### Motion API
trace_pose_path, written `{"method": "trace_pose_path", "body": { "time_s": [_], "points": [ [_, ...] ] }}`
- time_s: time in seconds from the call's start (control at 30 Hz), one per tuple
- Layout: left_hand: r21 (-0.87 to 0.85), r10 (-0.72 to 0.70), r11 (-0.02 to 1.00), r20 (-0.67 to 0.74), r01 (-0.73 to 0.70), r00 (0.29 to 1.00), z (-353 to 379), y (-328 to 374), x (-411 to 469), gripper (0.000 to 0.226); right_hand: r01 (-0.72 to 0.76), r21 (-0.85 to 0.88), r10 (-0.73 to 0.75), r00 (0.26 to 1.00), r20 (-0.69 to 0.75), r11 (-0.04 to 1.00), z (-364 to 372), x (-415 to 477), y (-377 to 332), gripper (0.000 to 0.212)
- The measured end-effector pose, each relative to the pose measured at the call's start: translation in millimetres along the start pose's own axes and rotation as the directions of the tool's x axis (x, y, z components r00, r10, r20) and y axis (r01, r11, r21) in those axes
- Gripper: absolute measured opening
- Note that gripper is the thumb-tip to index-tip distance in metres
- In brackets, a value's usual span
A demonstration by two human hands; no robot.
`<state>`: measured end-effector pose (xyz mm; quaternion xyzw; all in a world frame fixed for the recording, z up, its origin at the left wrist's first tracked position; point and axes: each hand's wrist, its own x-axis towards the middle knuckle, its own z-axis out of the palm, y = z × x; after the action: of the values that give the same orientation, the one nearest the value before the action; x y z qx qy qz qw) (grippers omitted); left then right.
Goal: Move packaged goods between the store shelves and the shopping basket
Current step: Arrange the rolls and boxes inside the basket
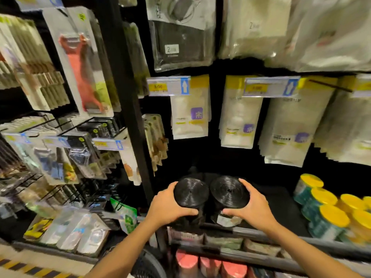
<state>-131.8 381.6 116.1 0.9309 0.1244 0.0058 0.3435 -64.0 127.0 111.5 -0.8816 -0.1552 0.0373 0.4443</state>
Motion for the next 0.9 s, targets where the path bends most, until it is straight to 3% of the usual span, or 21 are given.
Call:
{"method": "trace_pose_path", "body": {
  "time_s": [0.17,0.43,0.63,0.9],
  "points": [
    [-0.048,-0.003,0.999,-0.041,0.001,0.999,6.6,20.6,56.1,0.111,0.050,0.012,-0.050,0.997,-0.052,0.999,-11.6,50.0,13.1,0.118],
    [-0.109,-0.063,0.992,-0.054,0.057,0.997,26.8,8.3,170.3,0.109,-0.022,0.035,0.026,0.993,-0.115,0.999,23.4,145.7,46.2,0.116],
    [-0.188,-0.102,0.978,-0.053,0.090,0.993,58.0,-16.3,205.6,0.104,-0.065,0.025,0.068,0.990,-0.125,0.998,54.3,175.8,70.3,0.117],
    [-0.239,-0.156,0.959,0.004,0.153,0.988,95.0,-58.4,240.8,0.105,-0.168,0.200,0.202,0.966,-0.162,0.965,110.2,201.5,104.5,0.114]
  ]
}}
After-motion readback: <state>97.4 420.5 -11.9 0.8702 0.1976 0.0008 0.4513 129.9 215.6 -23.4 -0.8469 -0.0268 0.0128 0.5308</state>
